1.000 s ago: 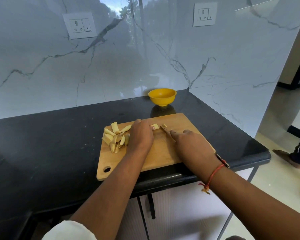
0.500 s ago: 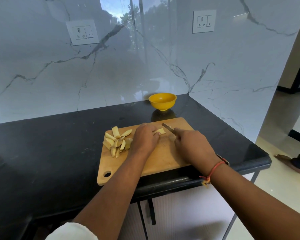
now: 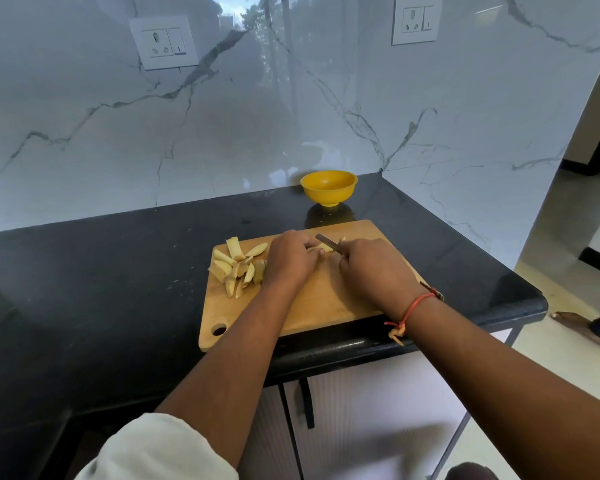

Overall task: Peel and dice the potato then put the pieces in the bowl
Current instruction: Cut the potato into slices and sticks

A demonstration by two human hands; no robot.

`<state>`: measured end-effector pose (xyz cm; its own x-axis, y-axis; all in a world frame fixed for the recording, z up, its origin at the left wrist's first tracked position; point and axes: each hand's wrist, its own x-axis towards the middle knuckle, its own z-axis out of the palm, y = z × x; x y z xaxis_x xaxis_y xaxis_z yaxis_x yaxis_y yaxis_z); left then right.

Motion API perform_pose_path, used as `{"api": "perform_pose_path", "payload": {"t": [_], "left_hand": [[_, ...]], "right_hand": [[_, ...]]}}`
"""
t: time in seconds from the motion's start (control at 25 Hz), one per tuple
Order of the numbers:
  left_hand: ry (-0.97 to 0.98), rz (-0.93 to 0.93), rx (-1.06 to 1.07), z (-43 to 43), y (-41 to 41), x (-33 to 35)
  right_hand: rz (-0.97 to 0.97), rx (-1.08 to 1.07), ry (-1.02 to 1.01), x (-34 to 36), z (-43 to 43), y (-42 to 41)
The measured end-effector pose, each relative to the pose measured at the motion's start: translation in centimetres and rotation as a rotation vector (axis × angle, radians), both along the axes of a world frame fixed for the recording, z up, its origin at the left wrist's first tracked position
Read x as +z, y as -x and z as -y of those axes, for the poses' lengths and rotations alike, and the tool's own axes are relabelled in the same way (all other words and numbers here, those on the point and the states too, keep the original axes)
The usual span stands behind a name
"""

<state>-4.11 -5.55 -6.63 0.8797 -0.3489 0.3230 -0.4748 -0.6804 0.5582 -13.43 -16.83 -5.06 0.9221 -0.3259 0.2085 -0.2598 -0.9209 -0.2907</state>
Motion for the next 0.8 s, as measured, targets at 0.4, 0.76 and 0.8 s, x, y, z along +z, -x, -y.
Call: {"api": "perform_pose_path", "payload": {"t": [0.4,0.76,0.8], "left_hand": [[-0.019,0.049,-0.006,0.6,-0.3,-0.4],[-0.049,0.085,0.005,0.7,-0.5,-0.8],[-0.047,0.078,0.009,0.6,-0.5,-0.8]], "right_hand": [[-0.192,0.002,0.111,0.9,-1.2,0.7],[-0.201,0.075,0.159,1.0,-0.5,5.3],[-0.190,0.069,0.175,1.0,-0.4,5.3]]}}
